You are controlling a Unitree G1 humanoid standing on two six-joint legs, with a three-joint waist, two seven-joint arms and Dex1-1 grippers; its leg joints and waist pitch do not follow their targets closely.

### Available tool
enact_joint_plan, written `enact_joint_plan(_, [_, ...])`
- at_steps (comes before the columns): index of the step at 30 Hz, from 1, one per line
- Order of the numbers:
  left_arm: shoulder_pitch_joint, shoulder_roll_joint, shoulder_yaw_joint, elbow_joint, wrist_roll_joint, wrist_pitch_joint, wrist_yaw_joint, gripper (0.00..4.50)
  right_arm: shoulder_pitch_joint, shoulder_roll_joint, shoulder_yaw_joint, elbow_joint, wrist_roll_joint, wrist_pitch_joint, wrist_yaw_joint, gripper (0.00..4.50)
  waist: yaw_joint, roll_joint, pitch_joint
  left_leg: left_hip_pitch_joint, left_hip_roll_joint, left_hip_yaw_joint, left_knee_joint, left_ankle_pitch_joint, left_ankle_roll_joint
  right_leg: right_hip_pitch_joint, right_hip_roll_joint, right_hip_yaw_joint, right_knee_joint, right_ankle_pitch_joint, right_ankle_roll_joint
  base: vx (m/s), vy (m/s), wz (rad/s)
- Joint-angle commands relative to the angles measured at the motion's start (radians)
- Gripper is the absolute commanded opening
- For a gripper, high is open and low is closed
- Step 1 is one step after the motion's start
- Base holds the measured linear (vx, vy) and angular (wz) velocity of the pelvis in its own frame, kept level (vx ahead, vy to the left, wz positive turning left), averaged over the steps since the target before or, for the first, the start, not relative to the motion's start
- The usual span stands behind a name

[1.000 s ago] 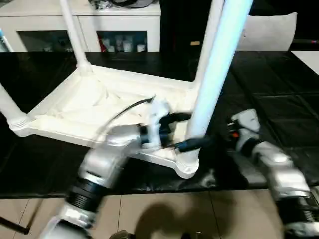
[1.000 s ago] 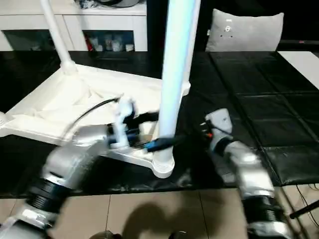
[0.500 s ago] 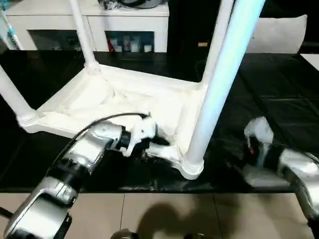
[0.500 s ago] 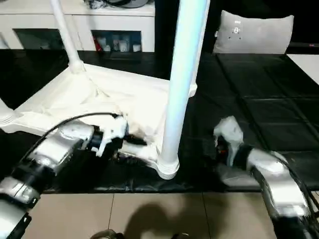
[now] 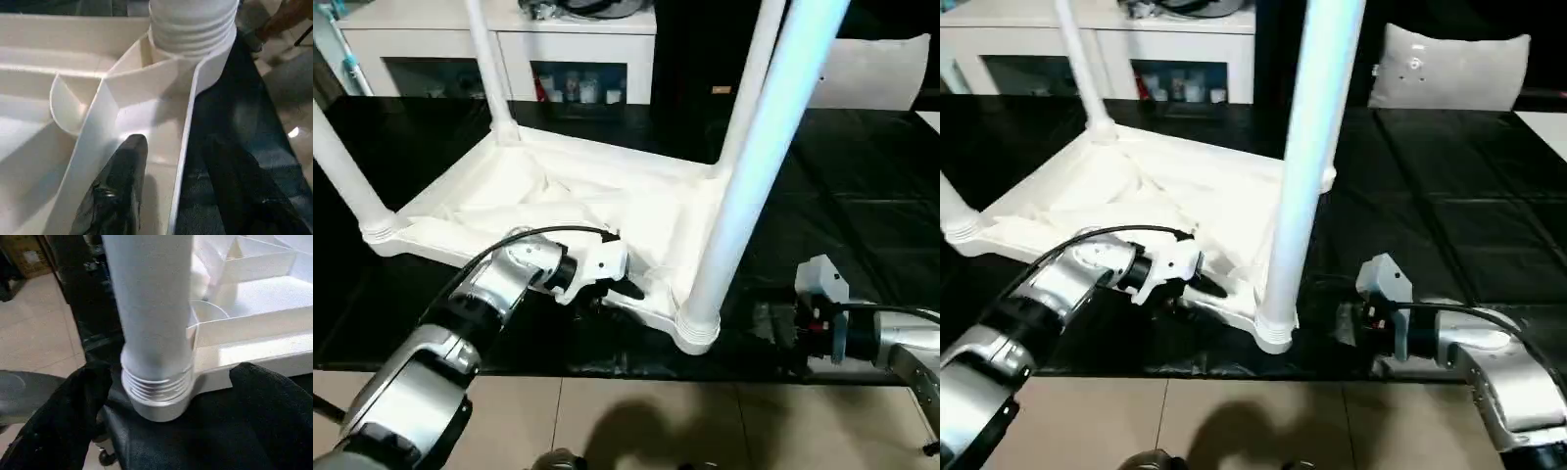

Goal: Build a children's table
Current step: Rotate table base

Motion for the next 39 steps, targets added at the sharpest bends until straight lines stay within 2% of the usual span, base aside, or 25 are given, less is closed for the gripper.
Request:
enact_joint_plan(1, [-0.023,-0.010,0.003,0.020,0.013,-0.020,-0.006,1.82,0.004,-0.016,-0.001,-0.029,0.009,0.014,0.005,4.50,0.006,-0.010,-0.077,0.020,0.058,-0.026,-0.072,-0.279,0.052,0.049,-0.074,0.044,-0.081,-0.403,-0.154,0.000,0.000,0.00])
enact_joint_plan(2, [-0.027,-0.017,0.011,0.030,0.007,-0.021,-0.010,1.76,0.005,-0.017,-0.001,-0.032,0.010,0.015,0.006,4.50,0.007,-0.012,-0.077,0.020,0.057,-0.024,-0.072,-0.278,0.052,0.049,-0.073,0.043,-0.081,-0.398,-0.157,0.000,0.000,0.00])
enact_joint_plan(3, [-0.032,-0.028,0.022,0.046,-0.002,-0.028,-0.017,1.68,0.008,-0.018,-0.003,-0.035,0.010,0.018,0.008,4.50,0.009,-0.009,-0.077,0.021,0.058,-0.025,-0.072,-0.277,0.053,0.049,-0.074,0.043,-0.081,-0.397,-0.161,0.000,0.000,0.00])
enact_joint_plan(4, [-0.033,-0.032,0.025,0.050,-0.005,-0.027,-0.020,1.49,0.009,-0.019,-0.003,-0.035,0.011,0.019,0.010,4.50,0.010,-0.012,-0.076,0.021,0.057,-0.023,-0.071,-0.279,0.054,0.050,-0.074,0.042,-0.082,-0.403,-0.159,0.000,0.000,0.00])
enact_joint_plan(7, [-0.040,-0.040,0.024,0.069,-0.007,-0.033,-0.028,1.34,0.013,-0.023,0.001,-0.036,0.018,0.024,0.020,4.50,0.011,-0.013,-0.076,0.021,0.057,-0.024,-0.071,-0.281,0.056,0.050,-0.074,0.041,-0.083,-0.415,-0.157,0.000,0.000,0.00])
enact_joint_plan(12, [-0.064,-0.053,0.021,0.136,0.030,-0.074,-0.036,0.95,0.015,-0.026,0.003,-0.042,0.018,0.024,0.018,4.50,0.011,-0.011,-0.077,0.021,0.057,-0.025,-0.072,-0.286,0.054,0.049,-0.073,0.041,-0.086,-0.419,-0.149,0.000,0.000,0.00])
enact_joint_plan(21, [-0.089,-0.053,-0.003,0.182,0.078,-0.109,-0.021,0.35,0.007,-0.018,0.013,-0.031,0.013,0.017,0.024,4.50,0.015,-0.013,-0.076,0.022,0.059,-0.026,-0.073,-0.284,0.052,0.050,-0.077,0.041,-0.084,-0.416,-0.155,0.000,0.000,0.00])
enact_joint_plan(26, [-0.096,-0.073,0.027,0.188,0.041,-0.056,-0.086,0.05,0.003,-0.016,0.017,-0.024,0.008,0.003,0.027,4.50,0.014,-0.014,-0.077,0.020,0.060,-0.026,-0.073,-0.271,0.055,0.052,-0.078,0.042,-0.080,-0.393,-0.168,0.000,0.000,0.00])
enact_joint_plan(28, [-0.086,-0.085,0.060,0.155,-0.010,0.041,-0.160,0.01,-0.005,-0.008,0.014,-0.017,0.009,-0.018,0.028,4.50,0.015,-0.015,-0.080,0.016,0.060,-0.024,-0.070,-0.244,0.065,0.054,-0.079,0.044,-0.074,-0.346,-0.190,0.000,0.000,0.00])
enact_joint_plan(29, [-0.084,-0.085,0.060,0.151,-0.012,0.056,-0.167,0.01,-0.008,-0.007,0.014,-0.015,0.004,-0.028,0.025,4.50,0.014,-0.015,-0.080,0.016,0.060,-0.023,-0.070,-0.238,0.067,0.055,-0.080,0.044,-0.072,-0.335,-0.195,0.000,0.000,0.00])
enact_joint_plan(30, [-0.084,-0.085,0.060,0.151,-0.012,0.056,-0.167,0.01,-0.008,-0.007,0.014,-0.015,0.004,-0.028,0.025,4.50,0.013,-0.015,-0.080,0.016,0.060,-0.023,-0.070,-0.234,0.072,0.053,-0.078,0.044,-0.071,-0.319,-0.204,0.000,0.000,0.00])
enact_joint_plan(33, [-0.069,-0.083,0.062,0.144,-0.015,0.054,-0.181,0.01,-0.028,0.007,0.006,-0.003,-0.007,-0.058,0.002,4.50,0.011,-0.013,-0.078,0.017,0.058,-0.022,-0.069,-0.242,0.075,0.053,-0.077,0.042,-0.075,-0.347,-0.196,0.000,0.000,0.00])
enact_joint_plan(34, [-0.054,-0.087,0.073,0.138,-0.021,0.057,-0.171,0.01,-0.062,0.028,-0.002,0.006,0.045,-0.014,0.018,4.50,0.008,-0.013,-0.078,0.017,0.057,-0.022,-0.070,-0.248,0.076,0.054,-0.076,0.040,-0.076,-0.358,-0.196,0.000,0.000,0.00])
enact_joint_plan(35, [-0.049,-0.089,0.077,0.135,-0.019,0.057,-0.167,0.00,-0.071,0.034,-0.002,0.009,0.057,-0.005,0.027,4.21,0.006,-0.015,-0.078,0.016,0.057,-0.023,-0.070,-0.247,0.075,0.055,-0.075,0.039,-0.075,-0.360,-0.196,0.000,0.000,0.00])
enact_joint_plan(36, [-0.042,-0.089,0.080,0.130,-0.016,0.051,-0.159,0.00,-0.080,0.033,0.003,0.007,0.073,0.018,0.041,4.14,0.005,-0.014,-0.077,0.018,0.058,-0.022,-0.069,-0.249,0.079,0.053,-0.074,0.040,-0.078,-0.369,-0.191,0.000,0.000,0.00])
enact_joint_plan(37, [-0.037,-0.089,0.082,0.127,-0.014,0.048,-0.152,0.00,-0.085,0.030,0.009,0.006,0.079,0.033,0.053,4.14,0.005,-0.017,-0.078,0.019,0.059,-0.022,-0.069,-0.245,0.084,0.054,-0.073,0.040,-0.077,-0.370,-0.191,0.000,0.000,0.00])
enact_joint_plan(38, [-0.035,-0.089,0.083,0.124,-0.013,0.048,-0.149,0.00,-0.087,0.027,0.014,0.006,0.079,0.037,0.059,4.09,0.006,-0.015,-0.078,0.017,0.060,-0.022,-0.069,-0.243,0.085,0.053,-0.074,0.040,-0.075,-0.374,-0.189,0.000,0.000,0.00])
enact_joint_plan(39, [-0.024,-0.089,0.087,0.111,-0.011,0.048,-0.133,0.00,-0.098,0.013,0.038,0.007,0.076,0.053,0.089,4.09,0.007,-0.016,-0.080,0.018,0.060,-0.022,-0.068,-0.240,0.084,0.053,-0.074,0.040,-0.074,-0.382,-0.184,0.000,0.000,0.00])
